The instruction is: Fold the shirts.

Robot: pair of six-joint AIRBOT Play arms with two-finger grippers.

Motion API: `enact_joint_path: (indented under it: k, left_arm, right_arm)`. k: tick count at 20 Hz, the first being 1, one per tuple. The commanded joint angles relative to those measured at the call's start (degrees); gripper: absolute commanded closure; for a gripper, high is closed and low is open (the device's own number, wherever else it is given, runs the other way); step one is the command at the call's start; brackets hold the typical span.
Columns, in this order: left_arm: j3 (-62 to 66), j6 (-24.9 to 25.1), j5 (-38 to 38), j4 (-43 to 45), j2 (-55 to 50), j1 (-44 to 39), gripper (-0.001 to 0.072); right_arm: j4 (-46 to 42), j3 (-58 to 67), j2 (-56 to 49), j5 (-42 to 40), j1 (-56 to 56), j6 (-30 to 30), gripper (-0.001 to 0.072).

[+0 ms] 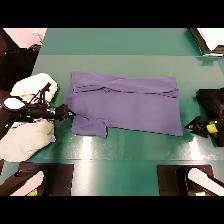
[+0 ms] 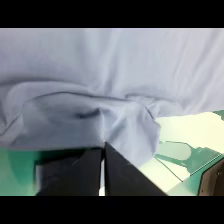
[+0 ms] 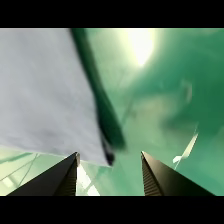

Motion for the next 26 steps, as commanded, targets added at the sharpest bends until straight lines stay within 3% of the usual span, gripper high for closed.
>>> enact_joint_path:
  k: [1,5,7,8,10,13,16,20,23,26]
  left_arm:
    - [0.8,0.5,0.0,-0.1,0.0,0.0,0.0683]
    - [0.8,0.5,0.0,-0.1,0.0,0.0,0.0683]
    - [0.8,0.5,-0.3,0.0,0.0,0.0,0.0683]
    - [0.8,0.5,-0.7,0.1,0.0,0.0,0.0683]
    - [0.8,0.5,-2.7,2.0,0.4,0.0,0.0685]
    - [0.9,-2.9,-7.2,8.5,4.7,0.0,0.0686]
    - [0.2,-7.0,-17.0,14.4,13.2,0.0,0.0686]
    - [-1.3,-14.1,-24.8,11.2,26.0,0.0,0.0684]
    - [-1.3,-14.5,-23.7,2.7,27.2,0.0,0.0684]
    - [-1.2,-10.3,-16.8,0.6,22.2,0.0,0.0684]
  right_arm:
    - [0.6,-5.5,-1.4,-2.0,-1.1,-1.6,0.0276]
    - [0.5,-4.1,-3.7,-2.9,4.8,-1.6,0.0289]
    - [0.5,-3.0,-3.6,-3.1,7.1,-1.6,0.0413]
    - [0.4,-2.5,-3.6,-2.4,7.6,-1.6,0.0437]
    - [-0.3,-1.6,-3.6,0.6,8.5,-1.6,0.0698]
    - [-6.6,-0.1,0.1,3.2,9.3,-1.6,0.07]
    - [-13.4,0.7,8.1,9.4,7.3,-1.4,0.07]
    - [-21.6,0.8,20.1,13.6,2.1,-1.5,0.07]
    - [-16.8,0.8,24.1,13.1,1.7,-1.5,0.07]
    - [-10.5,2.1,22.1,8.7,6.2,-0.6,0.0701]
